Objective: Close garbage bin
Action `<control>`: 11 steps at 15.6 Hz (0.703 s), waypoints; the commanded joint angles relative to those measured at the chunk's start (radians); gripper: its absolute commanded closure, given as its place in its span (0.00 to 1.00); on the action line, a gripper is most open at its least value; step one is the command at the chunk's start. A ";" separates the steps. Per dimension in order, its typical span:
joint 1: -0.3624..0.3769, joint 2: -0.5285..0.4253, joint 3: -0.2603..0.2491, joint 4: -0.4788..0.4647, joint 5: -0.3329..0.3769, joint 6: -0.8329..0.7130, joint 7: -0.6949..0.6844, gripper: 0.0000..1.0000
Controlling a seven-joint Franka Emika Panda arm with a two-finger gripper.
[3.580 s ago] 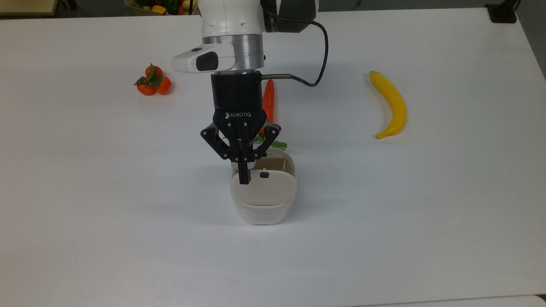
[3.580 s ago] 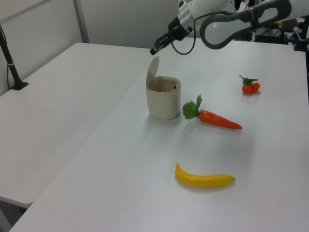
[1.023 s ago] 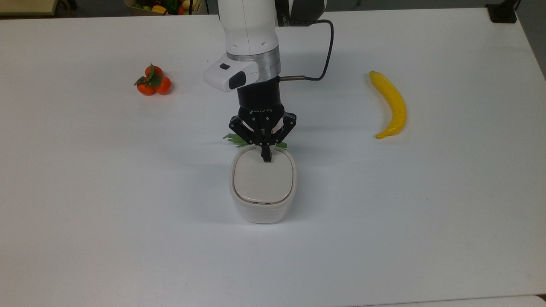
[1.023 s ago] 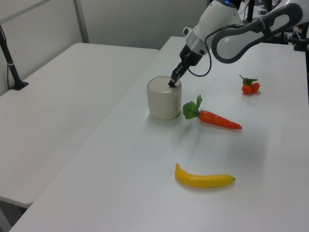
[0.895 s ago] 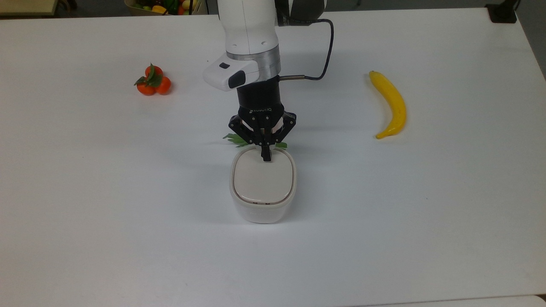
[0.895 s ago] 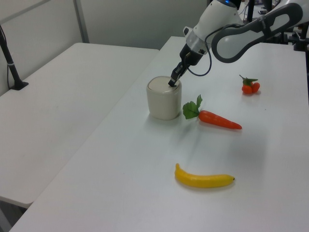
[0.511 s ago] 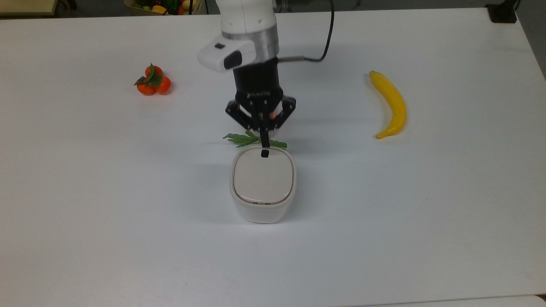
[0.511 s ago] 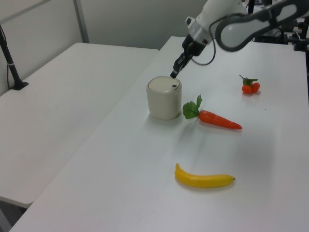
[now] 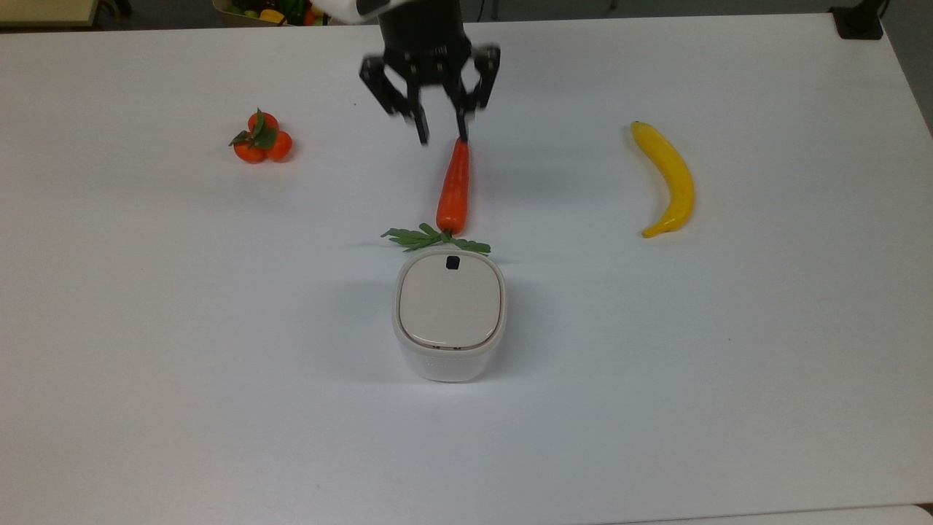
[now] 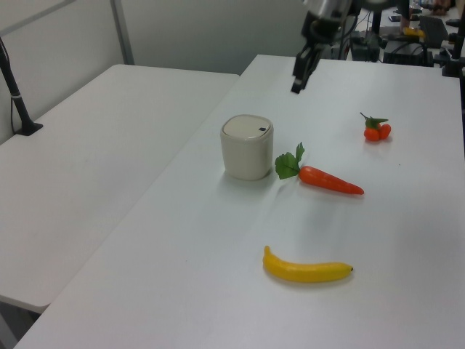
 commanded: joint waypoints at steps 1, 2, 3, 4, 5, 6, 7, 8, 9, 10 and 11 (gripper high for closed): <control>-0.010 -0.094 0.000 -0.005 -0.004 -0.177 0.005 0.00; -0.010 -0.109 0.000 -0.003 -0.005 -0.224 0.003 0.00; -0.010 -0.123 0.002 0.006 -0.005 -0.266 0.004 0.00; -0.010 -0.135 0.002 0.027 -0.005 -0.315 0.006 0.00; -0.011 -0.140 0.002 0.044 -0.007 -0.378 0.005 0.00; -0.011 -0.152 0.002 0.060 -0.010 -0.433 0.005 0.00; -0.011 -0.161 0.002 0.063 -0.010 -0.468 0.003 0.00; -0.013 -0.174 0.002 0.063 -0.011 -0.487 0.003 0.00; -0.020 -0.181 0.002 0.061 -0.016 -0.487 0.003 0.00; -0.034 -0.180 0.002 0.061 -0.030 -0.484 -0.003 0.00; -0.040 -0.178 -0.001 0.064 -0.048 -0.481 -0.011 0.00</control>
